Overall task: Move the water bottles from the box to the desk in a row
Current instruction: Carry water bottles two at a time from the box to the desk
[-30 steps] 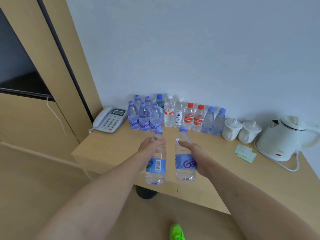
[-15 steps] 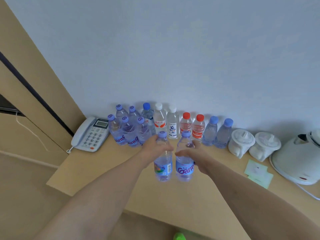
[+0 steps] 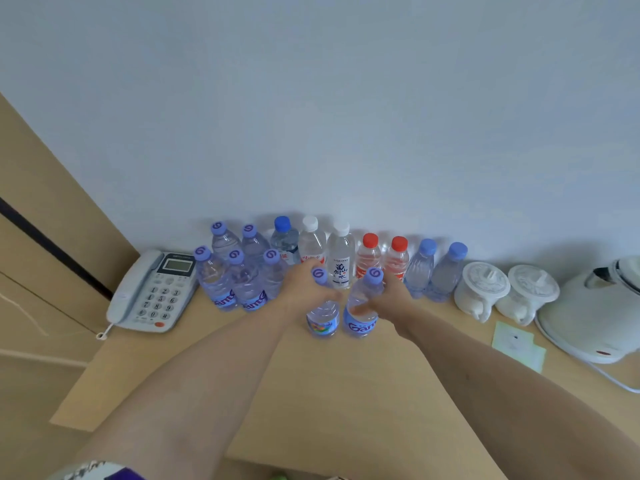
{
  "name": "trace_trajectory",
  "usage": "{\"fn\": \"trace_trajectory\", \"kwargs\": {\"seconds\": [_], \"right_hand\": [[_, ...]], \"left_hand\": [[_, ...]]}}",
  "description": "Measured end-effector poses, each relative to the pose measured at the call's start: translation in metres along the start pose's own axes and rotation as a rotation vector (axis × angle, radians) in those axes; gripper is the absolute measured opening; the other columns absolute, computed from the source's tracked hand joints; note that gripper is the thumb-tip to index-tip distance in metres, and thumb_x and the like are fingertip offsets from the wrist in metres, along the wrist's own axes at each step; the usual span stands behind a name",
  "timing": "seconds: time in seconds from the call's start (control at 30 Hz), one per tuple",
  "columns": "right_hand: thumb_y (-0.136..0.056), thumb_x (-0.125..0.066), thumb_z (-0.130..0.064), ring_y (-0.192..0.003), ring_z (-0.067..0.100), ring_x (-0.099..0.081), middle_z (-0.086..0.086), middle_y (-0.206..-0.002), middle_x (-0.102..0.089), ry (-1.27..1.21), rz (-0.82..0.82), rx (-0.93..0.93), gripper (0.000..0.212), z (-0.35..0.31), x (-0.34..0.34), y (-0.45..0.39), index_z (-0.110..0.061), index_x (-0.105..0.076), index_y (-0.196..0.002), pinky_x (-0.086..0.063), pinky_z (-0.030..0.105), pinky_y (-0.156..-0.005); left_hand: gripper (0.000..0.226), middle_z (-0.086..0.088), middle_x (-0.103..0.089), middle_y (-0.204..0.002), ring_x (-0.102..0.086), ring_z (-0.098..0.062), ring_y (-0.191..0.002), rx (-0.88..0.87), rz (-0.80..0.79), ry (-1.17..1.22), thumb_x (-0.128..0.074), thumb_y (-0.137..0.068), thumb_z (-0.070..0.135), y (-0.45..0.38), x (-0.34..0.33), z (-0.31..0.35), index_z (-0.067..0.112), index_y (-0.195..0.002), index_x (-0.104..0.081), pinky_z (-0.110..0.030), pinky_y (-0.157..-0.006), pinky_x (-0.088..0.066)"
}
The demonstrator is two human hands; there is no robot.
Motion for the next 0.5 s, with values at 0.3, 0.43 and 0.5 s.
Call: {"fn": "trace_trajectory", "kwargs": {"seconds": [0.3,0.43,0.5], "right_hand": [[-0.072,-0.089,-0.009,-0.111,0.022,-0.060,0.004,-0.123,-0.061,0.069,0.100,0.057,0.063,-0.037,-0.013,-0.012,-0.018,-0.057,-0.126,-0.053,0.040,-0.091],[-0.076,-0.086,-0.008,-0.110,0.025,-0.063,0.008,-0.122,-0.064,0.151,0.119,0.071,0.063,-0.052,-0.013,-0.007,-0.019,-0.059,-0.132,-0.055,0.043,-0.093],[-0.077,-0.085,-0.009,-0.106,0.025,-0.064,0.008,-0.119,-0.065,0.197,0.124,0.106,0.062,-0.061,-0.015,-0.004,-0.019,-0.059,-0.133,-0.057,0.041,-0.085]], "left_hand": [[0.054,-0.002,-0.058,-0.104,-0.055,-0.018,-0.091,0.005,-0.079,-0.101,-0.086,-0.068,0.028,-0.025,0.011,-0.010,0.021,-0.106,-0.048,-0.028,-0.065,-0.040],[0.053,0.002,-0.051,-0.103,-0.056,-0.020,-0.095,-0.030,-0.269,-0.218,-0.076,-0.071,0.012,-0.024,0.011,-0.001,0.022,-0.117,-0.050,-0.029,-0.057,-0.048],[0.055,0.003,-0.051,-0.107,-0.057,-0.022,-0.097,-0.097,-0.296,-0.301,-0.074,-0.071,0.006,-0.023,0.014,0.009,0.023,-0.121,-0.056,-0.029,-0.056,-0.050]]}}
Point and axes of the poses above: each hand's wrist, its own y-axis away from the middle knuckle, its own x-axis out of the back of the hand, z = x × y, the point moved 9 cm from there along -y, towards the middle knuckle
